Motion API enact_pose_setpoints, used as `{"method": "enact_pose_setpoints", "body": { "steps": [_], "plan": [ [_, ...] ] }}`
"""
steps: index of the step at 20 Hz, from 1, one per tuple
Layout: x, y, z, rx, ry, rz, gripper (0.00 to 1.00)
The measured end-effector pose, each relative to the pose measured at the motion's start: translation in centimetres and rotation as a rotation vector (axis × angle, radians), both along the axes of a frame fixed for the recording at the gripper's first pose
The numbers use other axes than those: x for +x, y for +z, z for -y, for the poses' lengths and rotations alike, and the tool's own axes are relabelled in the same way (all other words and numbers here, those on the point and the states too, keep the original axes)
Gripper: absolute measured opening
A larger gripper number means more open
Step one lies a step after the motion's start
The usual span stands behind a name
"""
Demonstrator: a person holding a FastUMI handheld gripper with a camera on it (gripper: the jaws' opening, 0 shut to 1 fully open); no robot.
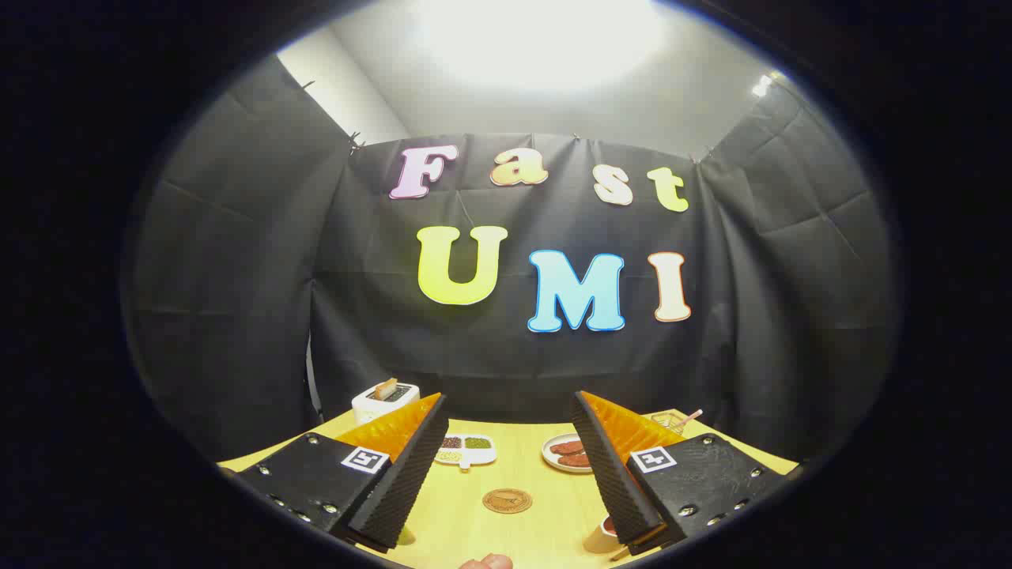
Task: Take the bottle from table, then pour the juice into the cup, finally place the bottle on the coaster
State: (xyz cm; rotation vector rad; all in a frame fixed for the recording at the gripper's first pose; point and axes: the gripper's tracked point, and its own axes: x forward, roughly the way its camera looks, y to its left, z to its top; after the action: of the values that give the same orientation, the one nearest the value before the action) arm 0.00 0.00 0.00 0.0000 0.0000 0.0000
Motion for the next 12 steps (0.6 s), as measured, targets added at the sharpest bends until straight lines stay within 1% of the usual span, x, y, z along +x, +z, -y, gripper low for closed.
{"method": "enact_pose_setpoints", "body": {
  "steps": [2, 7, 9, 12],
  "plan": [
    [0.02, -0.31, -0.04, 0.013, -0.002, -0.01, 0.96],
    [-0.14, -0.09, 0.35, 0.001, -0.028, 0.01, 0.96],
    [-0.11, -0.11, 0.12, -0.009, -0.026, 0.012, 0.96],
    [0.05, -0.03, 0.12, 0.016, -0.022, 0.02, 0.96]
  ]
}}
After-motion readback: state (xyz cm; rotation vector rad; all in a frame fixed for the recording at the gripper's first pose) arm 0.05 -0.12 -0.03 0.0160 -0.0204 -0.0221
